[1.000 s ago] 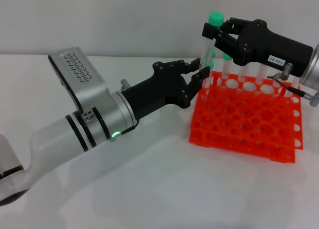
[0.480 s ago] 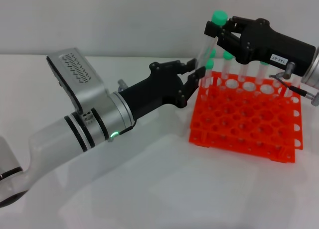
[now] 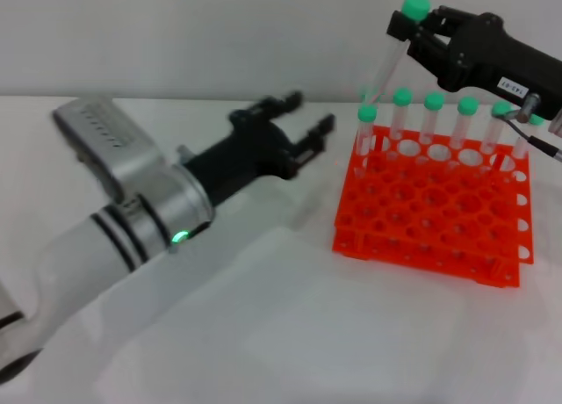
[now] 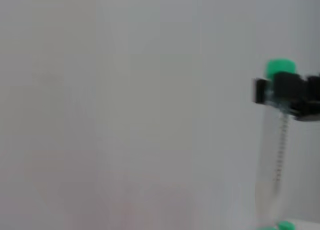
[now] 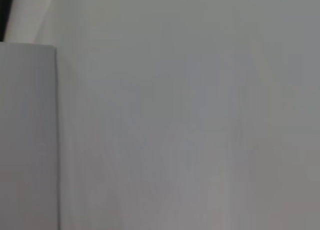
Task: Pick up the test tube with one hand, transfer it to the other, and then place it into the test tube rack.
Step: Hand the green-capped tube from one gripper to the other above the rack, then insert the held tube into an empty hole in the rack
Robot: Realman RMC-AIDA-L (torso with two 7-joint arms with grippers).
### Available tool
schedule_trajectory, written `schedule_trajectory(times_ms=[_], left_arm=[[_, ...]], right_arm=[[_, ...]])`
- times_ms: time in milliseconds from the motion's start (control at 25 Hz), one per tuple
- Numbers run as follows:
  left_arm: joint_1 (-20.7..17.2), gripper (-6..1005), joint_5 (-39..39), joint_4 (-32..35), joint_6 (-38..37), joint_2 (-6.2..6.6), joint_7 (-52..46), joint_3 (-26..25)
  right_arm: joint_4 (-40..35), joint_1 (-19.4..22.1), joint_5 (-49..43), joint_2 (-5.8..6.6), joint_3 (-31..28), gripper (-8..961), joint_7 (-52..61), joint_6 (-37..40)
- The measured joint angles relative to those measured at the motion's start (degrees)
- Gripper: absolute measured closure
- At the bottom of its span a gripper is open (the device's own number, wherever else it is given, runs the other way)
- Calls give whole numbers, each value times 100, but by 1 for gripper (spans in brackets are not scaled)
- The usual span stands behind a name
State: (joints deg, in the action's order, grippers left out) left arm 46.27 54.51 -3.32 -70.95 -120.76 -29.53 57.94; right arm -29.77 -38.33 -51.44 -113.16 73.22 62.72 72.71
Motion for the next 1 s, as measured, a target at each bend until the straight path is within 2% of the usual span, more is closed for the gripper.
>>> schedule_trajectory(times_ms=[160, 480, 680, 840, 1000], left_arm=[[-415, 454, -2, 2, -360, 12, 229, -658], [-1377, 322, -5, 8, -1208, 55, 845, -1869], [-1886, 323, -389, -33, -1425, 61, 1032, -2470], [-2113, 324, -816, -53, -1481, 62, 1065, -2518], [-2120, 324, -890, -55, -1445, 62, 1067, -2522]], right_arm=[[1, 11, -2, -33, -6, 737, -103, -382], [-1, -112, -95, -144, 35, 734, -410, -1083], [28, -146, -258, -184, 58, 733, -412, -1222], [53, -118, -310, -183, 180, 731, -399, -1490], [69, -127, -313, -188, 368, 729, -427, -1920]])
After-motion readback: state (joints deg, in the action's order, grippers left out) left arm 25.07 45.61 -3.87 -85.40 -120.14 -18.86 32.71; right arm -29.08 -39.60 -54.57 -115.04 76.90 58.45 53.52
